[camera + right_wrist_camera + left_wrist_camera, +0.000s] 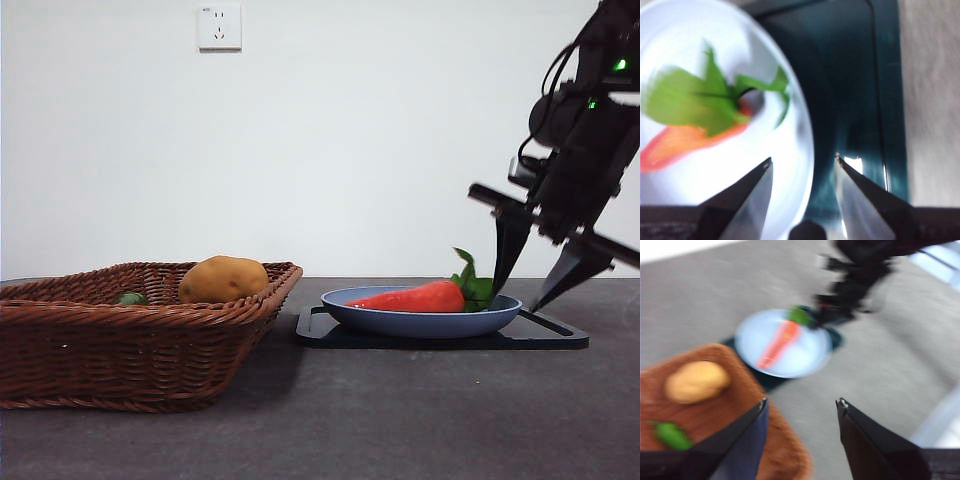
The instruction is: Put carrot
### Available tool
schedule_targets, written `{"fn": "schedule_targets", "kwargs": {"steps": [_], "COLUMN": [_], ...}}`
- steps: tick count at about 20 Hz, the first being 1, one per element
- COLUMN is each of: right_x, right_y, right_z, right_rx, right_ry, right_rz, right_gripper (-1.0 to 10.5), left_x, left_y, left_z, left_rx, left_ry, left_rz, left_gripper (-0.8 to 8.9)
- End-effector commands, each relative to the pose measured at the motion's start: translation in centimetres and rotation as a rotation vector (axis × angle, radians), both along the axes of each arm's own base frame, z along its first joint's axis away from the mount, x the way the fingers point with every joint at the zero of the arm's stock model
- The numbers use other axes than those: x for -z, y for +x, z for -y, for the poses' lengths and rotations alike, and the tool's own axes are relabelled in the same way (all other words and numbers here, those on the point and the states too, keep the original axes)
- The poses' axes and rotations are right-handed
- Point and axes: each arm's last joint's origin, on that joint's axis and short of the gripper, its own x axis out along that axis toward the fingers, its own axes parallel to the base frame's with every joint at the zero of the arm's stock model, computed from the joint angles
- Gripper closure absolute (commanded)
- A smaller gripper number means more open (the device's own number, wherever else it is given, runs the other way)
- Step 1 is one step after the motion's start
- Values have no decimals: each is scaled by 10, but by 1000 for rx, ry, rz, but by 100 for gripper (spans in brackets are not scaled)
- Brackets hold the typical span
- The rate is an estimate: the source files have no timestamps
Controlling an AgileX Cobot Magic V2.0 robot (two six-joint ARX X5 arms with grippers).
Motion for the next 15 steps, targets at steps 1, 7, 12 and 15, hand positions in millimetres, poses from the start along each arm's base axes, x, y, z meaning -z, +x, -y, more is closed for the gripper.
{"fn": "schedule_targets", "kwargs": {"steps": [1,7,12,15], "right_x": [-29,-102,-134,-138], "right_y": [-9,-67,-124,-155], "right_z": [-2,-37,-67,-71], "right_rx": [-57,-224,-300,-307], "right_ry": [-13,-147,-271,-272], "right_rz": [60,217,403,556], "right_gripper": [728,856,943,943], "left_x": [-4,9,15,23], "left_y": [6,29,47,54], "left_z": [4,19,6,-16], "left_rx": [-67,-209,-200,-225], "left_ry": [52,300,374,341], "left_rz": [92,195,154,101], "left_gripper": [570,712,808,808]}}
